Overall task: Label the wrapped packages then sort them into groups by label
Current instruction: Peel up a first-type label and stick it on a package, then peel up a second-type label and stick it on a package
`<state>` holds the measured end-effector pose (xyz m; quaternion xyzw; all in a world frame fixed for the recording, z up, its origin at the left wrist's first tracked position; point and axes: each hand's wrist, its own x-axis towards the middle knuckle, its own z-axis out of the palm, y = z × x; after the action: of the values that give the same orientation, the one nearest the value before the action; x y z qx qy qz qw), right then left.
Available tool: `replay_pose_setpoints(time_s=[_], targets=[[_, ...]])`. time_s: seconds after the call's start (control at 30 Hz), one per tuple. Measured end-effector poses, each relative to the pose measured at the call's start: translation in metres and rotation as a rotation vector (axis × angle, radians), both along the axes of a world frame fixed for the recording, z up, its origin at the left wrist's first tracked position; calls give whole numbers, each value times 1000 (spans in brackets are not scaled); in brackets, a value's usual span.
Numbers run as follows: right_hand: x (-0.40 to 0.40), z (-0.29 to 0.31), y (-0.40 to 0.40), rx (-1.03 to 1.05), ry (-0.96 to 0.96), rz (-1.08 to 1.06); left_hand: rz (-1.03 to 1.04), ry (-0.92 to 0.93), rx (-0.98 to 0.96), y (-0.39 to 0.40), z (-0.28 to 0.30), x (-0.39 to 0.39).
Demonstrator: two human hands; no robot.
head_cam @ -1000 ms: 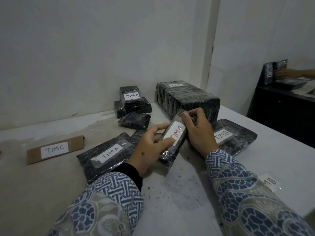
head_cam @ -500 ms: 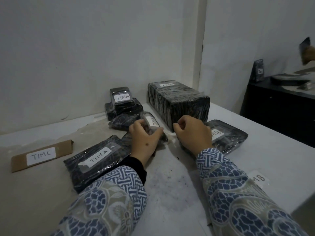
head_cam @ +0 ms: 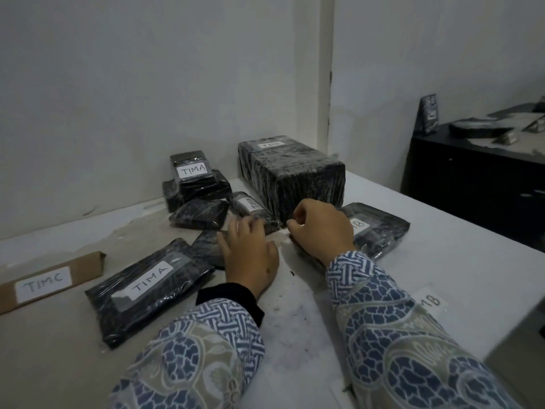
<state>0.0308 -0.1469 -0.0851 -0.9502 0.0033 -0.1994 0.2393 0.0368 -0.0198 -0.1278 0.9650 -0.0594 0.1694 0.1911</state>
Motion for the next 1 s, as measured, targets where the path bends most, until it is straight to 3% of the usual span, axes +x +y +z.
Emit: replay_pose_setpoints(time_s=[0.17,0.27,0.4,0.47,0.63,0.8,1.0], targets=[[-8,2,-7,-7,52,106,-214,-8,-55,-19,-2,-38],[-25,8,-21,118,-30,172,-295,-53,-104,-18,-6,-52],[-55,17,-60,186,-239,-38,-413,-8,-148,-21,-3,-64],[-70,12,-87,240,-258,-139,-553,48,-79,-29,-1,-74],[-101,-31,-143,242,-62,-278,-745,76,64,-50,0,-92],[-118,-36,-156,146,120,-121,-807,106,215,-69,0,-105],[-119,-36,-158,100,111,-62,-777,164,213,-72,3,-107]])
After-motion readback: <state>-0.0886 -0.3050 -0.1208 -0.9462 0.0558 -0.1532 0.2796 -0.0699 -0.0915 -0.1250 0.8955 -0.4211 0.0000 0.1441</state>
